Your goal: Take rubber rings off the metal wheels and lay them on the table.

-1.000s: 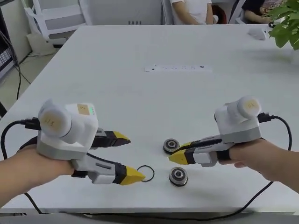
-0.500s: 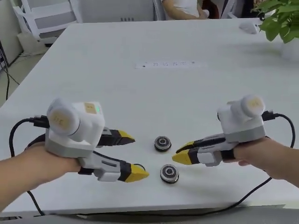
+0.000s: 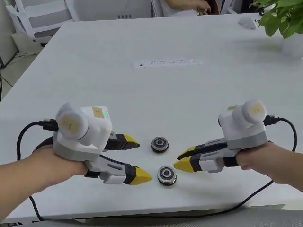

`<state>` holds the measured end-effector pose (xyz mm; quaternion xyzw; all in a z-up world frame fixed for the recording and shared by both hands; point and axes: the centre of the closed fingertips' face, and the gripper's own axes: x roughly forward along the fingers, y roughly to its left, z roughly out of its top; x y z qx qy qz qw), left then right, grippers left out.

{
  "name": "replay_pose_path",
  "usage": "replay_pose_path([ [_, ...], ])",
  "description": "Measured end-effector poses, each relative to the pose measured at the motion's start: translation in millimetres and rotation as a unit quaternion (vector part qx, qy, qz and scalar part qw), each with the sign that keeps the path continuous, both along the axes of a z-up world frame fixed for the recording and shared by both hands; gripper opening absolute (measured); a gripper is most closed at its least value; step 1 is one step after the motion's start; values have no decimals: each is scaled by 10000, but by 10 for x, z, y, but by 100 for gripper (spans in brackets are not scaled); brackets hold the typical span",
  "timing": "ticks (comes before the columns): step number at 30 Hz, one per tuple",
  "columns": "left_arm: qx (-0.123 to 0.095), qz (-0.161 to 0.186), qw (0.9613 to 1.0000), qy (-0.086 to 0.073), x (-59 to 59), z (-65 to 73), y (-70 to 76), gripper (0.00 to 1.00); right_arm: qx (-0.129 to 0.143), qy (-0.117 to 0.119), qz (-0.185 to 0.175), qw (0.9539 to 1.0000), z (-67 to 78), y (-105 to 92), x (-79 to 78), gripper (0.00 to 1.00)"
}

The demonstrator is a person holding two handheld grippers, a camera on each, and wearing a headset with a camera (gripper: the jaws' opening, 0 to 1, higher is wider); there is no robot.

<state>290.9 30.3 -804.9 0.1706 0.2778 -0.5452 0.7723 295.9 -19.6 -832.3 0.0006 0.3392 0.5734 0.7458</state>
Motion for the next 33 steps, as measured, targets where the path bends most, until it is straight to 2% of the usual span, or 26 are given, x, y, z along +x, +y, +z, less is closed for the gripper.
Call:
replay_pose_path([
  [6, 46, -64, 9999, 68, -4, -72, -71, 52, -67, -57, 94, 9999, -68, -27, -43, 17],
  [19, 139, -140, 9997, 142, -29, -181, -127, 49, -208, -222, 330, 9990, -230, -66, -107, 16],
  [33, 220, -212, 9993, 216, -42, -287, -205, 43, -268, -505, 497, 9971, -317, -39, -126, 15],
])
